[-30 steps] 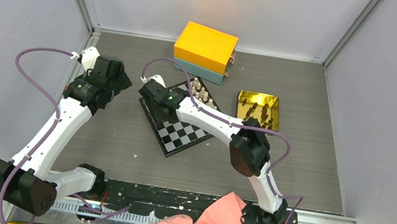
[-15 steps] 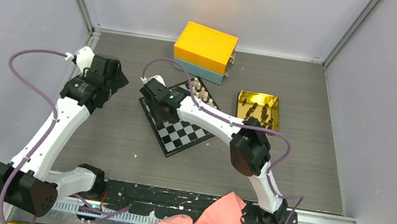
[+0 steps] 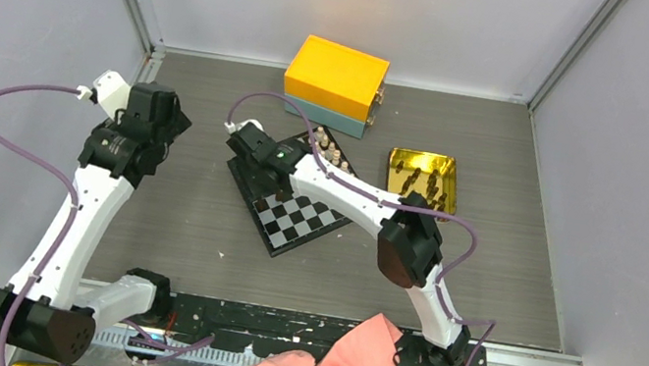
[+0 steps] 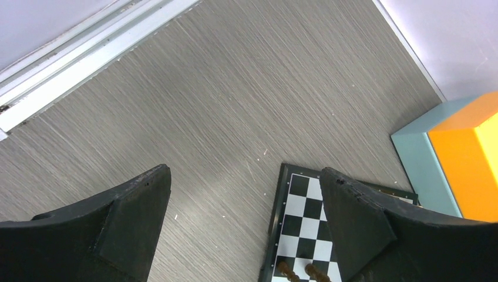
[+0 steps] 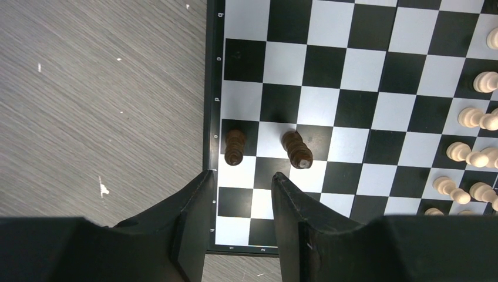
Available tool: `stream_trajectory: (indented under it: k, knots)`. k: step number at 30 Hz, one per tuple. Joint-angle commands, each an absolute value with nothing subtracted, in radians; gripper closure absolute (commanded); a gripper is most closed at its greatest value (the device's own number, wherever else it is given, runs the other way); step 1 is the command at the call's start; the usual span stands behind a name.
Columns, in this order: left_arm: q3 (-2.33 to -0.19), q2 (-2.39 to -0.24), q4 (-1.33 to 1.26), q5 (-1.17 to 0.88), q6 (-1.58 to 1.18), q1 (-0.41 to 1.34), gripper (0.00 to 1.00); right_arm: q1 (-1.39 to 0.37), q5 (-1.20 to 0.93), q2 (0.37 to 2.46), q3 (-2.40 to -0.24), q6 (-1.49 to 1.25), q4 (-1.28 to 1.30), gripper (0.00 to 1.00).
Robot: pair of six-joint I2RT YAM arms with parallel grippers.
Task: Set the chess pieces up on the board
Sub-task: Move the chess piece to the chessboard.
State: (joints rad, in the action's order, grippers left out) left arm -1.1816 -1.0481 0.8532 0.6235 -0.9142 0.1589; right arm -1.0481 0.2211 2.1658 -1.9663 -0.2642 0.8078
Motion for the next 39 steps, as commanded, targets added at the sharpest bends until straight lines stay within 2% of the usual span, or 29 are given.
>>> stream_trajectory:
  k: [1, 21, 26, 31, 36, 39]
  knots:
    - [-1.219, -1.008, 0.858, 0.679, -0.92, 0.144, 0.02, -1.055, 0.188, 2.163, -2.027, -0.242, 0.805, 0.53]
    - [-1.199, -0.962, 0.854, 0.685, -0.905, 0.14, 0.02, -1.051, 0.147, 2.237, -2.006, -0.249, 0.772, 0.58]
    - [-1.188, -0.961, 0.849, 0.68, -0.902, 0.14, 0.02, -1.042, 0.139, 2.253, -2.015, -0.253, 0.771, 0.68]
    - [-1.174, -0.96, 0.844, 0.678, -0.9, 0.14, 0.02, -1.035, 0.132, 2.266, -2.022, -0.258, 0.777, 0.73]
    - [-1.178, -0.961, 0.839, 0.688, -0.893, 0.14, 0.02, -1.033, 0.136, 2.269, -2.035, -0.257, 0.779, 0.91]
    - [-1.191, -0.965, 0.838, 0.7, -0.887, 0.14, 0.02, -1.031, 0.147, 2.27, -2.057, -0.25, 0.784, 0.97]
